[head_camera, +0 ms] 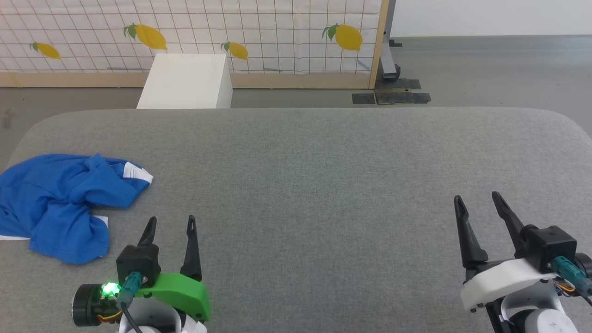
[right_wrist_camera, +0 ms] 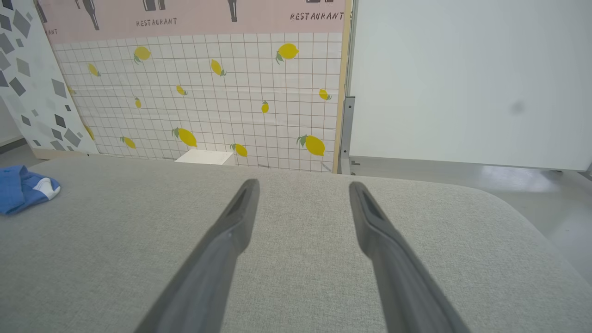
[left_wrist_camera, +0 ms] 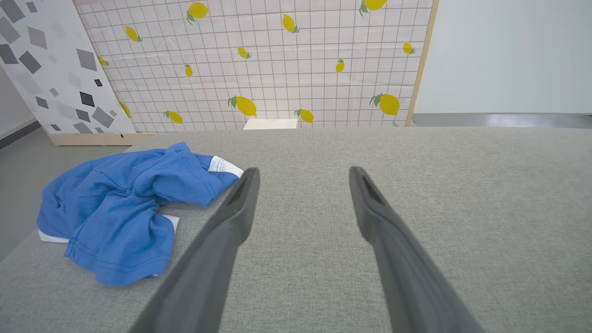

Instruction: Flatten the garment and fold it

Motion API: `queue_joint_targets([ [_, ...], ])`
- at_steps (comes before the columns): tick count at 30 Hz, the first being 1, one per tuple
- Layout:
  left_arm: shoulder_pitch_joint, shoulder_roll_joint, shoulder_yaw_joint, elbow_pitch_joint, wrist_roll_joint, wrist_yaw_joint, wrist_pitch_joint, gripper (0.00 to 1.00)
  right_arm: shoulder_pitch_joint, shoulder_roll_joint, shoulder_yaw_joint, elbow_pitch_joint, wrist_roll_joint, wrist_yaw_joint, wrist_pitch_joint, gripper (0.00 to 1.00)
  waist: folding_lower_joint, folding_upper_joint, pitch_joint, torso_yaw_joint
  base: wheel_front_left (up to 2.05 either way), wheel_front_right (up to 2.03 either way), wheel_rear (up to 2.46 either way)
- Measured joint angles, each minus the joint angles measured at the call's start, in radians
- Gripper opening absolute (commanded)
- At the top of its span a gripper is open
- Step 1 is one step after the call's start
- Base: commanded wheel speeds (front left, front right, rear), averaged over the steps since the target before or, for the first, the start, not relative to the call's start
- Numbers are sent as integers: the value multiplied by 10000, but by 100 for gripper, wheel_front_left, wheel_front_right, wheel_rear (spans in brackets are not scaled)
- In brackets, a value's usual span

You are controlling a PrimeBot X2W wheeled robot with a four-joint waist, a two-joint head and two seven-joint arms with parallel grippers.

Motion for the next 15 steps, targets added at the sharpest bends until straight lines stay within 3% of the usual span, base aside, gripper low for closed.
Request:
queue_joint_targets([
  [15, -3, 0, -150, 13, -194, 150, -313, 100, 9, 0, -121, -222, 472, 0, -305, 100, 0, 0, -32, 29, 0, 0, 0],
])
